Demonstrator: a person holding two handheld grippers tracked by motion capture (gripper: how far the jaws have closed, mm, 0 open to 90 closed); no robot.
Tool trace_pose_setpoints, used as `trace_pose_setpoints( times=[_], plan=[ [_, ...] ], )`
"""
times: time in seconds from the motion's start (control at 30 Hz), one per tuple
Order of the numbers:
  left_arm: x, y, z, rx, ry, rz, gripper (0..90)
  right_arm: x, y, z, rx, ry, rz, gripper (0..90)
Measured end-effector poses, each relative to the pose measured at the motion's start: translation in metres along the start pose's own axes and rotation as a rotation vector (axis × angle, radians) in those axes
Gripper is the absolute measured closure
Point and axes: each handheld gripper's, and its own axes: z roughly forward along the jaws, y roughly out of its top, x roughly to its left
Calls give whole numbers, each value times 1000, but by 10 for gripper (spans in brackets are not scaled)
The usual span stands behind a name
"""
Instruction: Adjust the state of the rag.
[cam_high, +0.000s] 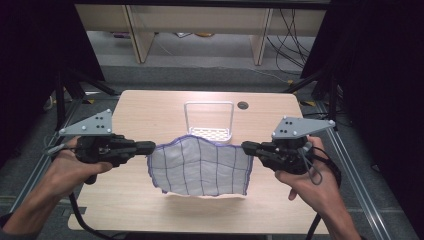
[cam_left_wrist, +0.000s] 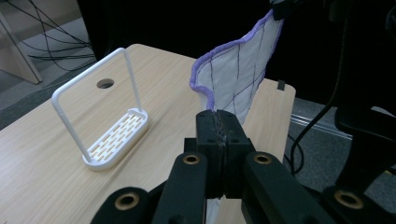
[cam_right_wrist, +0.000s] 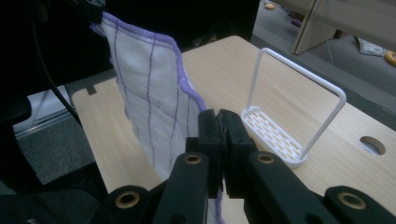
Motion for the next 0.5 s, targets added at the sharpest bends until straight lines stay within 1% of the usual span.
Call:
trace_pose_setpoints(
  times=[0.03, 0.07, 0.1, 0.13, 0.17, 0.2, 0.23, 0.27, 0.3, 0.33, 0.37, 0.4, 0.43, 0.47, 0.5],
  plan=[
    [0, 0, 0, 2, 1, -2, 884, 1, 0, -2, -6, 0, -3, 887],
    [0, 0, 2, -1, 1, -6, 883, 3, 0, -4, -4, 8, 7, 887],
    [2, -1, 4, 4, -7, -11, 883, 3, 0, -4, -5, 11, 6, 887],
    [6, -3, 7, 17, -8, -21, 883, 2, 0, -2, -12, 5, 10, 887],
    [12, -6, 13, 29, -9, -38, 883, -1, -2, 0, -1, 2, 12, 887],
    [18, -9, 19, 35, -12, -60, 883, -6, -4, 6, 30, 7, 30, 887],
    [26, -13, 26, 43, 0, -76, 883, -11, -8, 12, 49, 6, 55, 887],
    [32, -16, 32, 57, 11, -86, 884, -19, -11, 20, 66, -7, 52, 887],
    [41, -23, 41, 56, 27, -106, 883, -23, -15, 26, 82, -13, 76, 887],
    [50, -29, 49, 66, 48, -124, 883, -31, -20, 36, 85, -24, 88, 887],
    [61, -38, 61, 73, 57, -149, 884, -38, -24, 44, 117, -28, 126, 886],
    [68, -44, 71, 84, 68, -169, 884, -49, -30, 57, 128, -54, 125, 887],
    [73, -49, 78, 93, 80, -173, 884, -56, -35, 66, 150, -60, 156, 887],
    [82, -56, 89, 98, 96, -182, 884, -64, -39, 74, 149, -77, 143, 887],
    [87, -60, 95, 100, 108, -198, 884, -73, -44, 87, 156, -97, 161, 887]
  ],
)
